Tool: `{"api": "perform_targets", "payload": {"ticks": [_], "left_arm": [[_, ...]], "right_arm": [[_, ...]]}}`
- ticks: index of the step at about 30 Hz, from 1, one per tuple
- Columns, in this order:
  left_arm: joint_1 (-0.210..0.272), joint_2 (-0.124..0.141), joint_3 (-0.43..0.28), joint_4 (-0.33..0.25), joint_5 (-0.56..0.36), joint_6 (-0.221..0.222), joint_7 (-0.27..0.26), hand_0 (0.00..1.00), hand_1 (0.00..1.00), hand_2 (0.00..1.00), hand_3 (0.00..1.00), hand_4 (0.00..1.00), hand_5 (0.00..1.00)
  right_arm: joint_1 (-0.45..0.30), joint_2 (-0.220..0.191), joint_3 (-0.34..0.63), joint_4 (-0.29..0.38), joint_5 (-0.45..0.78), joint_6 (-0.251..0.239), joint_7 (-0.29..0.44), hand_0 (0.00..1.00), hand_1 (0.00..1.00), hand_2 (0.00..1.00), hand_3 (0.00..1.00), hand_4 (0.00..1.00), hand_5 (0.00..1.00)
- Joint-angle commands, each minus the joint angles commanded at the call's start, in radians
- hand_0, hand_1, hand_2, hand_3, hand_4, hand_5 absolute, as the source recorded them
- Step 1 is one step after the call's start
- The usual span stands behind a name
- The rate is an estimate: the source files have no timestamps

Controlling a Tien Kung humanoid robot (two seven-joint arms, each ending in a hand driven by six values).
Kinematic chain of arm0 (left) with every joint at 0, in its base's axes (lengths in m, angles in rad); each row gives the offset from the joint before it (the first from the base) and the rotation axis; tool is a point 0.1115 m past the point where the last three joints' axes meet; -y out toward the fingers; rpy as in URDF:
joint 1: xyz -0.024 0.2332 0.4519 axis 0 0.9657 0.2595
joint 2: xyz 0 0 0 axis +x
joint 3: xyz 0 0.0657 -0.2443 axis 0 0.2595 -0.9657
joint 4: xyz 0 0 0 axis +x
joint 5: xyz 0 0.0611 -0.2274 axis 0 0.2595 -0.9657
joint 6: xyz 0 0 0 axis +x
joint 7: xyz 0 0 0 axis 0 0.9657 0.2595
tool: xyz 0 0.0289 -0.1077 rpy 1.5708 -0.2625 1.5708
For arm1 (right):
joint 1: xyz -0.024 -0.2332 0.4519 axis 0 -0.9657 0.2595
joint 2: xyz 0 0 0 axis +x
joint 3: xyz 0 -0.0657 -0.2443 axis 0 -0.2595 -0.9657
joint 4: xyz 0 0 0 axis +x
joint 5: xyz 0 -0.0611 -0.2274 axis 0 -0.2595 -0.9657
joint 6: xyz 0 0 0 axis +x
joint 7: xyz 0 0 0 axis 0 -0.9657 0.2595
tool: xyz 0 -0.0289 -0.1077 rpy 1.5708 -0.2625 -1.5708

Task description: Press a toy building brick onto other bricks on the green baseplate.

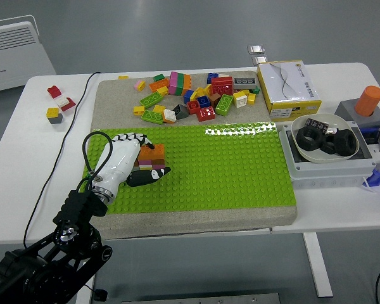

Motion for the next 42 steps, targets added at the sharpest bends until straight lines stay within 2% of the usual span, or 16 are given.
{"api": "perform_targets", "payload": {"ticks": [14,27,42], "left_arm": [[0.003,0.001,0.001,-0.002,0.0,-0.008,0.006,0.889,0.888,0.836,0.582,0.946,0.637],[0.025,0.005,-0.003,-0.007,0.0,-0.031,0.022,0.888,0.887,0.835,0.58,0.94,0.635],[0.022,0.005,-0.002,-0.002,0.0,-0.031,0.019,0.885,0.886,0.834,0.58,0.934,0.645]], "right_arm": [[-0.001,0.0,0.002,0.0,-0.003,0.0,0.001,0.756,0.679,0.744,0.792,0.884,0.998],[-0.006,0.0,0.007,0.0,-0.006,0.0,0.003,0.755,0.677,0.745,0.793,0.887,0.998],[-0.003,0.0,0.006,0.0,-0.005,0.0,0.004,0.753,0.678,0.746,0.792,0.888,0.998]]}}
